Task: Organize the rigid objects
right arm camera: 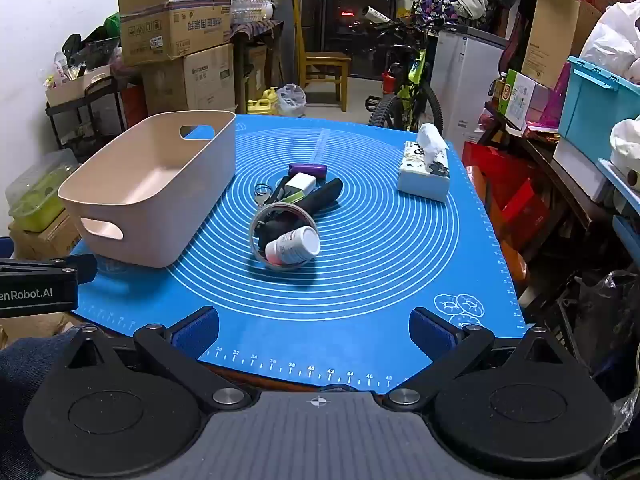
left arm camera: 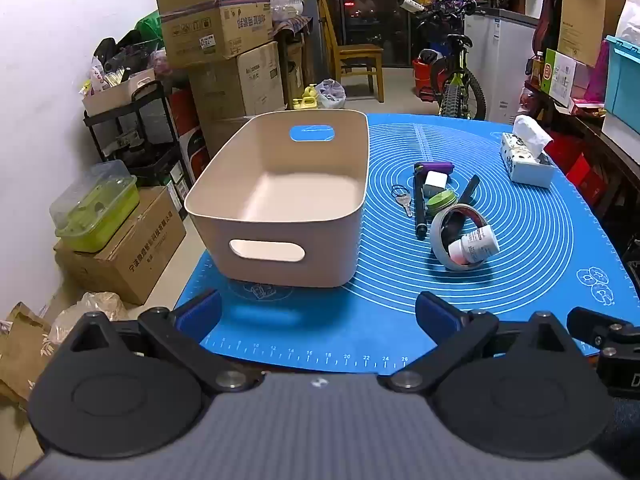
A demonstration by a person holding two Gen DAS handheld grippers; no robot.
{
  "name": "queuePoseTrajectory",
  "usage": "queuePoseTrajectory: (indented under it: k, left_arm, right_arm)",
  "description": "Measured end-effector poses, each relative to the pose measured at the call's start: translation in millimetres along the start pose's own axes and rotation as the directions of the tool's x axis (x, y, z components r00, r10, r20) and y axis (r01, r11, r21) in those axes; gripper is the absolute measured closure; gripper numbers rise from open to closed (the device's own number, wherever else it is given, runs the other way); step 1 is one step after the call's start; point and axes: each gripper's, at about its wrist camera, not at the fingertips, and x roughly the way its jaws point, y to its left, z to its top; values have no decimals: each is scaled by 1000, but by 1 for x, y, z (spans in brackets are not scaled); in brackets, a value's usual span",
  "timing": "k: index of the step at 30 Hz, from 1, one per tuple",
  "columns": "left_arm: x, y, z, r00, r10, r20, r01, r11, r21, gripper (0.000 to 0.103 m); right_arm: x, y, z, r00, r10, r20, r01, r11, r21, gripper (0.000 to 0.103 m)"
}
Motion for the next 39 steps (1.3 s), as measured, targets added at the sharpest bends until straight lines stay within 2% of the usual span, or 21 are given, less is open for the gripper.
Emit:
queuePoseTrajectory:
  k: [39]
  left_arm:
    - [4, -10, -2, 1000, 2, -8, -2, 1000, 7, 1]
  right_arm:
    - [1, 3, 0, 1000, -5, -4, 5, 1000, -7, 2]
